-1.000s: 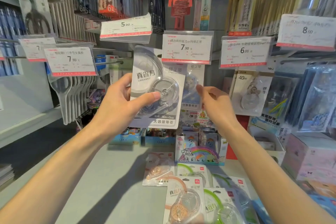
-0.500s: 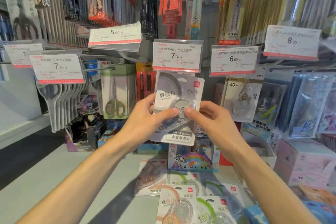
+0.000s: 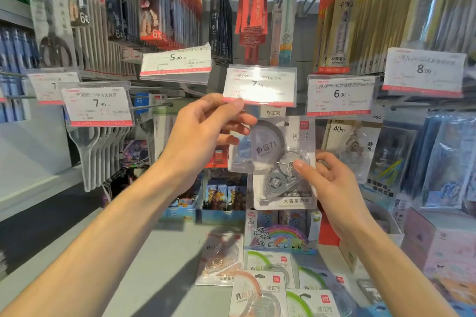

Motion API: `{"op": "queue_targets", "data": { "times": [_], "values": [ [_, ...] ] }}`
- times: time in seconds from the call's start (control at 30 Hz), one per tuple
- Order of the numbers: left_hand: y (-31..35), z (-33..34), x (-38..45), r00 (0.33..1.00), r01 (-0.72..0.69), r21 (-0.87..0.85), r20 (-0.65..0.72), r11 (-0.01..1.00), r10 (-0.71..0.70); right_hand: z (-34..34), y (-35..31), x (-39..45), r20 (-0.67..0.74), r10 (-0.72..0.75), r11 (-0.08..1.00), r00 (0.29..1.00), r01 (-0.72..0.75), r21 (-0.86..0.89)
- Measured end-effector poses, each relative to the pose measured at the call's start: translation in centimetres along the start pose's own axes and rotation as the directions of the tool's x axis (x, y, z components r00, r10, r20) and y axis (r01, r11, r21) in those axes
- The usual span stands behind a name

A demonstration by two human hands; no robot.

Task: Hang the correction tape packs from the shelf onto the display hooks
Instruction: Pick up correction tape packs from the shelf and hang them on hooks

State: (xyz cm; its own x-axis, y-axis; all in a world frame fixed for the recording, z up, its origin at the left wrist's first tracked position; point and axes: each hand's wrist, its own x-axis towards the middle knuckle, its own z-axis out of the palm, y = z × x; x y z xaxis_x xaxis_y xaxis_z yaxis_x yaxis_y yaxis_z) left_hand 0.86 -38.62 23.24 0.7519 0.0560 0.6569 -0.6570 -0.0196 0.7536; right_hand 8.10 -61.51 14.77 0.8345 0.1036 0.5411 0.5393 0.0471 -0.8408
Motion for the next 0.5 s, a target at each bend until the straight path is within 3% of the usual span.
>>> {"op": "queue_targets", "data": {
  "times": [0.3, 0.5],
  "values": [
    [2.3, 0.3, 0.2, 0.999, -0.035, -0.029, -0.017, 0.999, 0.035, 2.4, -2.1, 1.7, -0.008, -0.161, 0.986, 0.987, 0.161, -0.047],
    [2.4, 0.2, 0.2, 1.0, -0.029, -0.027, -0.007, 0.999, 0.029, 3.6, -3.1, 3.0, -0.034, -0.178, 0.982, 0.984, 0.175, -0.07]
  ]
}}
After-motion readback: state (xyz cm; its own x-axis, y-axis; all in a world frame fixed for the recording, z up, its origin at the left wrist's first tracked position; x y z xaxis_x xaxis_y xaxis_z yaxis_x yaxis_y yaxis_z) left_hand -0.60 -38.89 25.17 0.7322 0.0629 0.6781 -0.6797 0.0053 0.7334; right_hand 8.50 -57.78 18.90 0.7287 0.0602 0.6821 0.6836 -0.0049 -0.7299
